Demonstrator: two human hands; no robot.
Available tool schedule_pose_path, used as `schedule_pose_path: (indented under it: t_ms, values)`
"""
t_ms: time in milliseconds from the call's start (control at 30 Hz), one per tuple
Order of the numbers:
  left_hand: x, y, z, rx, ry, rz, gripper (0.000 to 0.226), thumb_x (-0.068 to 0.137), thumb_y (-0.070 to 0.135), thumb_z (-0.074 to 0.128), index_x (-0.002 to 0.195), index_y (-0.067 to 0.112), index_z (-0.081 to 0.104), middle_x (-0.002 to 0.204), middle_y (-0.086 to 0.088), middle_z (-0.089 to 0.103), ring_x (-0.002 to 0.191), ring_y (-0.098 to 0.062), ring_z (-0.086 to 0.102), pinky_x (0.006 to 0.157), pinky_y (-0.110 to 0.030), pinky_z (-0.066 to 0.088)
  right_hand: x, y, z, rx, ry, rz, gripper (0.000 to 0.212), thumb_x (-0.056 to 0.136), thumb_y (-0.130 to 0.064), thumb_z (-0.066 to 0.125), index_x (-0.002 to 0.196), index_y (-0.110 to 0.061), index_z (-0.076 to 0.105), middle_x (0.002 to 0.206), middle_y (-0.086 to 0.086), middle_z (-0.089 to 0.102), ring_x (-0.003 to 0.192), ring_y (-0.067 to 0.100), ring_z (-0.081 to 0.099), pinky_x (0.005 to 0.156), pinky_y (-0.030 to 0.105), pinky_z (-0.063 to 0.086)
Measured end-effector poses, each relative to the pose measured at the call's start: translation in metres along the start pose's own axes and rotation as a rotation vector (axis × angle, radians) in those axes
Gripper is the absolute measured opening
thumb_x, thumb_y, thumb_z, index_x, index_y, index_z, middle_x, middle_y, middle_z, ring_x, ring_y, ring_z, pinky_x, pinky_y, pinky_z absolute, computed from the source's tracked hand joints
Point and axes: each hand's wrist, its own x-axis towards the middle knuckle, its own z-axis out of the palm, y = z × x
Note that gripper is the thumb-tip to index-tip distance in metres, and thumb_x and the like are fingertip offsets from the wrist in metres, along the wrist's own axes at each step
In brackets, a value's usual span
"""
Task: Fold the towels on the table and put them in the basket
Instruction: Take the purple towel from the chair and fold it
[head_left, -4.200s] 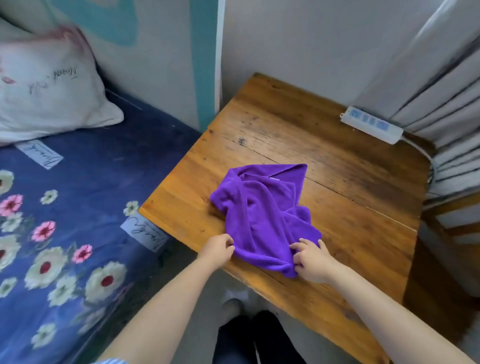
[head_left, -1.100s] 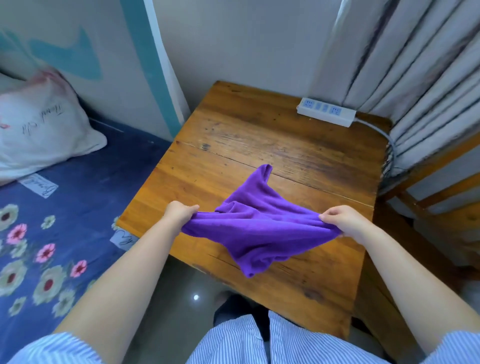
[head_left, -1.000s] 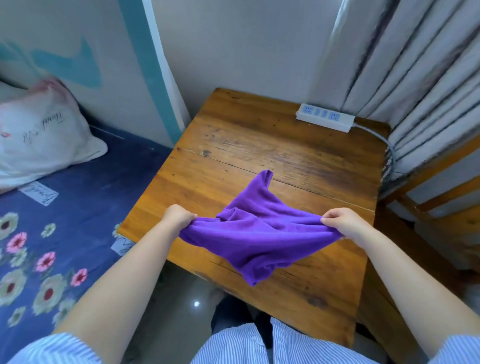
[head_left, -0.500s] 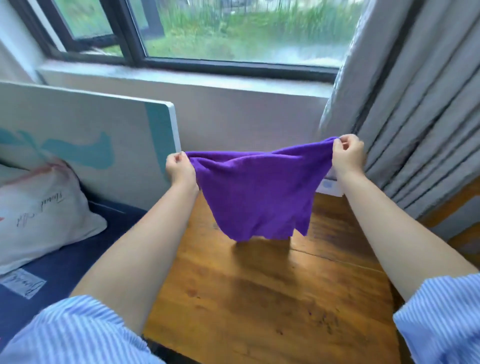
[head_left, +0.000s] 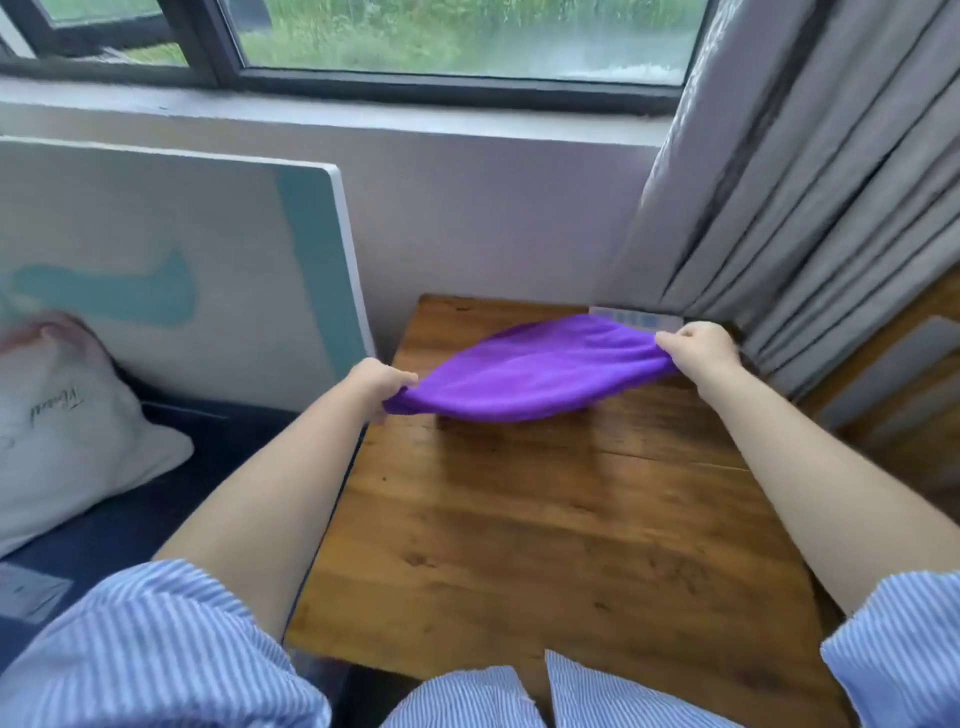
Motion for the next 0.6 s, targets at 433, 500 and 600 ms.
schedule_pose_path:
  t_ms: [433,500,600]
  values:
    - [-0.009,-0.155,0.071,0.918,-0.474,-0.116,0.025,0.088,0.008,0.049,0.066,0.009,0.039,0.088,-0.012,0.066,0.079,-0.024,0.059,0.068,-0.029,0.047,-0.139,0.152,0.085,-0.683,-0.37,0.268,0.027,0.084,-0.007,0.044,0.109,-0.004,0.053,0.12,0.017,0.059,0.113,0.033,0.055,0.085,0.033,0.046]
    - [-0.011,-0.165,0.07,0.933,-0.482,-0.102,0.019,0.086,0.007,0.049,0.068,0.007,0.043,0.075,-0.008,0.059,0.078,-0.024,0.059,0.062,-0.028,0.045,-0.148,0.158,0.088,-0.702,-0.393,0.297,0.027,0.083,-0.005,0.044,0.108,-0.004,0.054,0.12,0.017,0.059,0.112,0.032,0.055,0.085,0.032,0.046]
    - [-0.013,-0.182,0.072,0.969,-0.487,-0.071,0.017,0.086,0.007,0.048,0.097,0.002,0.059,0.073,-0.007,0.056,0.082,-0.025,0.058,0.069,-0.029,0.045,-0.164,0.165,0.096,-0.751,-0.451,0.352,0.03,0.084,-0.007,0.044,0.112,-0.006,0.054,0.124,0.015,0.057,0.114,0.03,0.055,0.087,0.03,0.046]
